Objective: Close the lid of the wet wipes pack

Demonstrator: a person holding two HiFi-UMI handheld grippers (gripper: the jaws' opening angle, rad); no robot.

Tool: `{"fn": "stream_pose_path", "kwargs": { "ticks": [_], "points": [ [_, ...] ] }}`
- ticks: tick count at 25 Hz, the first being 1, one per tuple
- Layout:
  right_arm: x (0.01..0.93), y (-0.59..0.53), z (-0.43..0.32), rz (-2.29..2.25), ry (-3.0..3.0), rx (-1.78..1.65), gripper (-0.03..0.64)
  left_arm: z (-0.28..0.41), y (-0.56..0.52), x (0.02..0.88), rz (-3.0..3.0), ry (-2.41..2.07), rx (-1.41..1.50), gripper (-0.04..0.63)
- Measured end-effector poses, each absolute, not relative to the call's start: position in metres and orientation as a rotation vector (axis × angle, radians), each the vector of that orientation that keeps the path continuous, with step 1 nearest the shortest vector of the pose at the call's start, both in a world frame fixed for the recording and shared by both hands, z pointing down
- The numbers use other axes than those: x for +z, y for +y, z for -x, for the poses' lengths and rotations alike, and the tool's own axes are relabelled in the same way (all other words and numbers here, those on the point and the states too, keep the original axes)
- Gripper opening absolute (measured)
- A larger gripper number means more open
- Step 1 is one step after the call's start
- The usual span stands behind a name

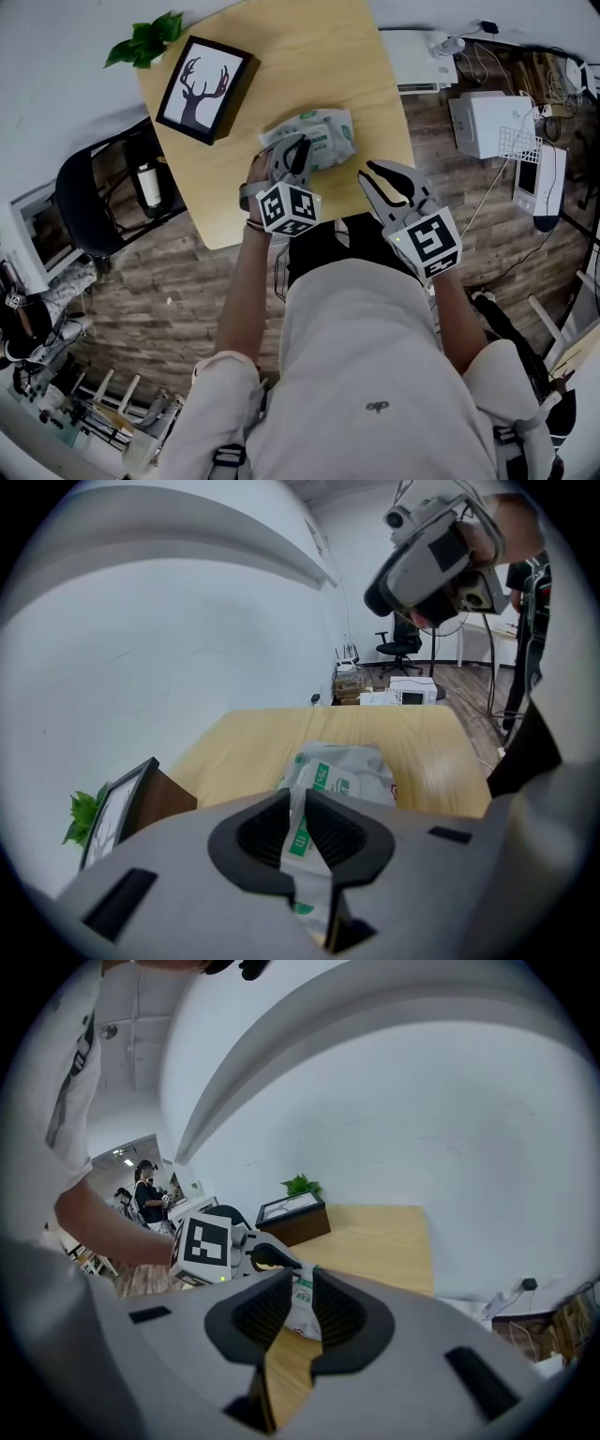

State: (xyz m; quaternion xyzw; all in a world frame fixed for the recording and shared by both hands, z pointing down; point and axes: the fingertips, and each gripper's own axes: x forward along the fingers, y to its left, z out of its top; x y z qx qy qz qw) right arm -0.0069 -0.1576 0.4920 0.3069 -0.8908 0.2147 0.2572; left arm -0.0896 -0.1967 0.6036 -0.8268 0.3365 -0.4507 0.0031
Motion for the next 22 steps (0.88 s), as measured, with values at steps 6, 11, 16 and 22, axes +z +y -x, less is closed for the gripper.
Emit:
{"fn": "stream_pose_path", "kwargs": {
  "ticks": [6,11,16,22],
  "points": [
    [0.496,-0.16,0.005,-0.845,-2.41,0.574,0.066,0.091,-0.202,0.611,2.631,1.038,-1.416,0.04],
    [0.498,-0.164,0.007,-0.845,-2.406,0.582,0.066,0.09,-0.204,0.624,2.592,1.01,-1.465,0.012],
    [0.499,-0.165,0.007,-0.841,-2.403,0.59,0.066,0.084,-0.204,0.626,2.613,1.017,-1.465,0.011],
    [0.5,-0.166,0.013,-0.823,-2.404,0.592,0.066,0.085,-0.208,0.627,2.652,1.038,-1.469,0.011]
  ]
}}
